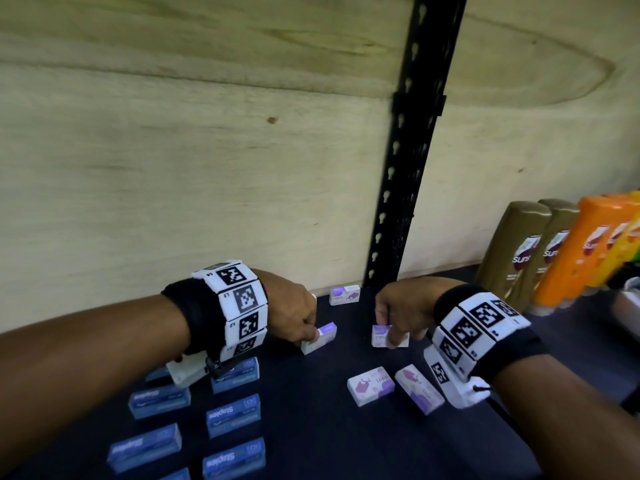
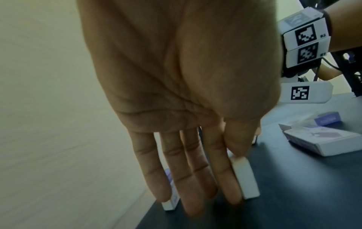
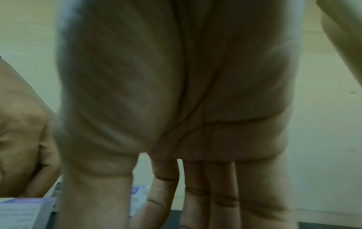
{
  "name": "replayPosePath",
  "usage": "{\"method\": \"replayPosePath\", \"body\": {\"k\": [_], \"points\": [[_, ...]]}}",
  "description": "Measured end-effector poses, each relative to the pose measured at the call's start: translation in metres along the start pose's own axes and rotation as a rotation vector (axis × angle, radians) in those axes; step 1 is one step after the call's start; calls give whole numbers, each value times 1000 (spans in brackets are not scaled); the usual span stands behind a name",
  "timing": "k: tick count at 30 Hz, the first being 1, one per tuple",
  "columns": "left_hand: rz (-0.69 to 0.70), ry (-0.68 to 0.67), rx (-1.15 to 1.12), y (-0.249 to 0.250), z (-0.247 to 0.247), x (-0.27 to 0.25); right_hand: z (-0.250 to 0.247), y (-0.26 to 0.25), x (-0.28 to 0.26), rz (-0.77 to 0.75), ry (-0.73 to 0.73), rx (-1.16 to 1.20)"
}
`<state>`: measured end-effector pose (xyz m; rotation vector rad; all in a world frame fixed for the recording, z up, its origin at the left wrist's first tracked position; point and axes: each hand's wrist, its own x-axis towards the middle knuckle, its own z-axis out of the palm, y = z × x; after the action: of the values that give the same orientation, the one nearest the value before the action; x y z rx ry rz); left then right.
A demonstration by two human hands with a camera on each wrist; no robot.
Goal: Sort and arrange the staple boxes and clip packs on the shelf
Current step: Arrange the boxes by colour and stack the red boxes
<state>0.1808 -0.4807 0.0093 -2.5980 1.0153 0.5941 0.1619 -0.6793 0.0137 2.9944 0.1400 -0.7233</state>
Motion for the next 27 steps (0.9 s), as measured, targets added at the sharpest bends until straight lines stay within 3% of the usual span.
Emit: {"method": "replayPosePath", "body": {"k": [6, 10, 17, 21, 24, 27], "points": [[-1, 69, 2, -2, -5, -3, 0, -3, -4, 5, -15, -23], [111, 173, -6, -6, -12, -8, -1, -4, -5, 5, -4, -53], [261, 134, 152, -2, -10, -1, -3, 6, 1, 60, -4, -50], [279, 159, 132, -2, -7, 2, -2, 9, 3, 26, 92, -6], [241, 178, 100, -6, -4, 5, 0, 8, 7, -7, 168, 79], [117, 178, 61, -8, 2, 7, -1, 6, 7, -15, 189, 107]]}}
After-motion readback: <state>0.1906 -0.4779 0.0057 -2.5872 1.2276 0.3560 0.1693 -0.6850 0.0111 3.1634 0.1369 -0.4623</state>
